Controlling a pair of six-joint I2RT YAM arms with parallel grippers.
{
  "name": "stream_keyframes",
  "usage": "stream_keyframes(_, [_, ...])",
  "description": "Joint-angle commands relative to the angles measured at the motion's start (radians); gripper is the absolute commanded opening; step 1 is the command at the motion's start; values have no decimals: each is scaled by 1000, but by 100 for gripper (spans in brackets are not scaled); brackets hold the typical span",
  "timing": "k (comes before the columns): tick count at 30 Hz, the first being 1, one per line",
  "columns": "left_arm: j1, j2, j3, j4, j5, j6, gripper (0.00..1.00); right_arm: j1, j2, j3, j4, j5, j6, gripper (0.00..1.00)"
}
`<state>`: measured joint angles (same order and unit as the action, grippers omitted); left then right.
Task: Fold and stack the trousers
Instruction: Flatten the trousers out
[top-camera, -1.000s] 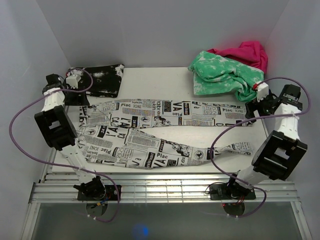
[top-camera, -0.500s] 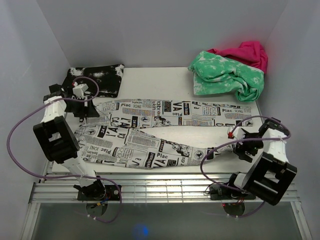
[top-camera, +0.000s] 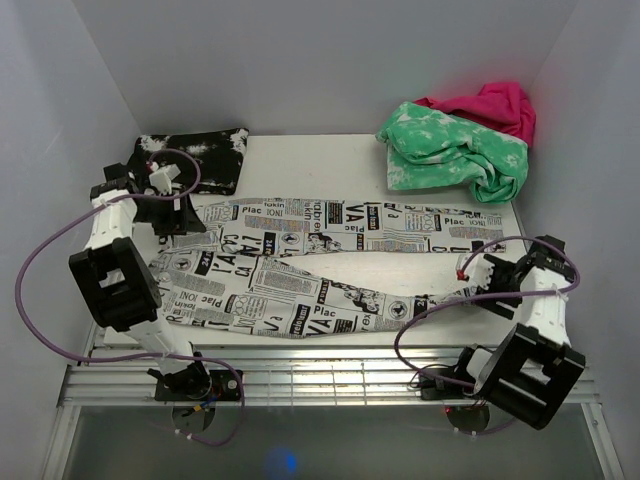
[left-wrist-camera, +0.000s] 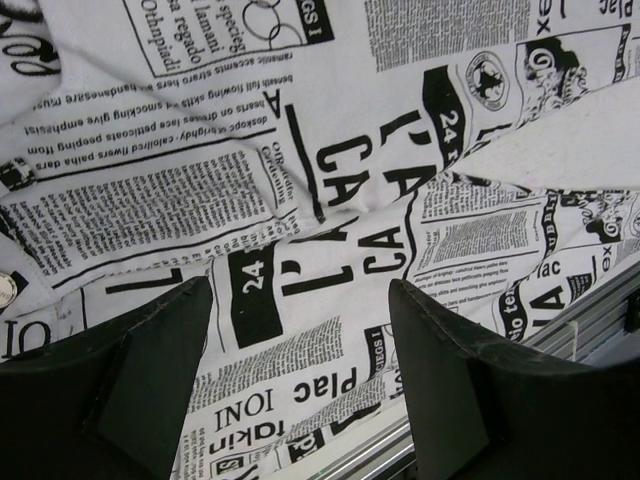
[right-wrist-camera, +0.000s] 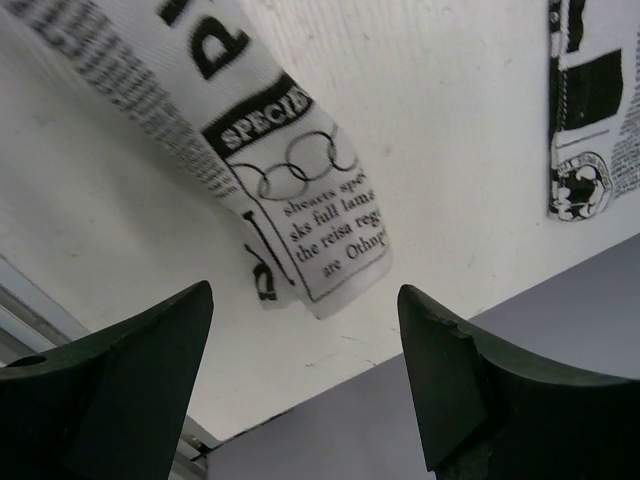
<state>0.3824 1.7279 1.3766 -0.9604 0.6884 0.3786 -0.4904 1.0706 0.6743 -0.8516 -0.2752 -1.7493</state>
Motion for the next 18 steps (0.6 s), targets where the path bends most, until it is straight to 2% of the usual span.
stream_keyframes(1, [-31, -1, 77, -21, 17, -59, 82, -36, 101, 106, 22, -34, -78, 80])
stream_keyframes(5, [-53, 24, 124, -35, 11, -82, 82, -37, 149, 133, -53, -44, -166, 83])
stream_keyframes(9, [-62, 30, 128, -35, 3, -89, 82, -45, 161, 68, 40, -21, -226, 81])
stream_keyframes(16, [-65, 32, 127, -35, -10, -78, 82, -86, 247, 133, 49, -18, -301, 59])
stream_keyframes(18, [-65, 32, 125, -35, -12, -76, 82, -92, 249, 126, 55, -10, -352, 57])
